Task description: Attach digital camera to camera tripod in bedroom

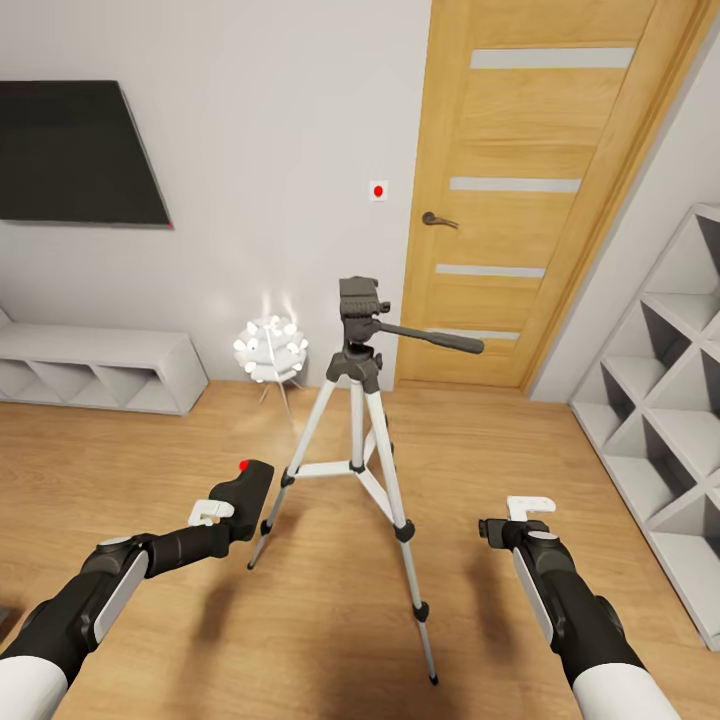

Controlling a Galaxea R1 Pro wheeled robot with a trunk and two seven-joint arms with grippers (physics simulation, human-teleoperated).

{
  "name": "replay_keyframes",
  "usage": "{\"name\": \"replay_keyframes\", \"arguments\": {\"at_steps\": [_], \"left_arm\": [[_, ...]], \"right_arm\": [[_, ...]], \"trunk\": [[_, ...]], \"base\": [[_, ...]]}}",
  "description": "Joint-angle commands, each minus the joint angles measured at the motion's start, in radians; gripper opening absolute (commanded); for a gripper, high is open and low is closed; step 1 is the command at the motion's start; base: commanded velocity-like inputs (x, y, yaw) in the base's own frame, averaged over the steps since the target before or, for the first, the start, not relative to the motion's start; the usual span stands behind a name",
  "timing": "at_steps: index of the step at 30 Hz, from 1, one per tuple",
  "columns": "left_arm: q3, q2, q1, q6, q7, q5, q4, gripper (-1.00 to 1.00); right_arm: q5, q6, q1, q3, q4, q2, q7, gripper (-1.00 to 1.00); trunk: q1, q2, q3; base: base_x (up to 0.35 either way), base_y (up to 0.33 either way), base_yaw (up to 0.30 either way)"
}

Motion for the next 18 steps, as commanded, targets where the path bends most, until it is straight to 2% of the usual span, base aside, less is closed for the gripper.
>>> {"name": "replay_keyframes", "arguments": {"at_steps": [1,6,12,18], "left_arm": [[-0.002,0.001,-0.001,0.007,0.000,0.009,-0.001,-1.00],[-0.002,0.001,-0.001,0.007,0.000,0.009,0.000,-1.00],[-0.002,0.001,-0.001,0.007,0.003,0.009,0.001,-1.00],[-0.001,0.001,-0.001,0.007,0.003,0.009,0.004,-1.00]], "right_arm": [[0.005,0.006,-0.001,0.000,-0.001,0.000,-0.001,1.00],[0.007,0.004,-0.001,0.001,0.003,-0.002,-0.003,1.00],[0.012,0.004,-0.001,0.001,0.005,-0.005,0.001,1.00],[0.011,0.005,-0.001,0.002,0.005,-0.005,0.001,1.00]], "trunk": [[0.001,-0.002,-0.002],[0.001,-0.002,-0.002],[0.001,-0.002,-0.002],[0.001,-0.002,-0.002]], "base": [[0.041,0.000,0.000],[0.021,0.000,0.000],[0.157,0.000,0.000],[0.043,0.000,0.000]]}}
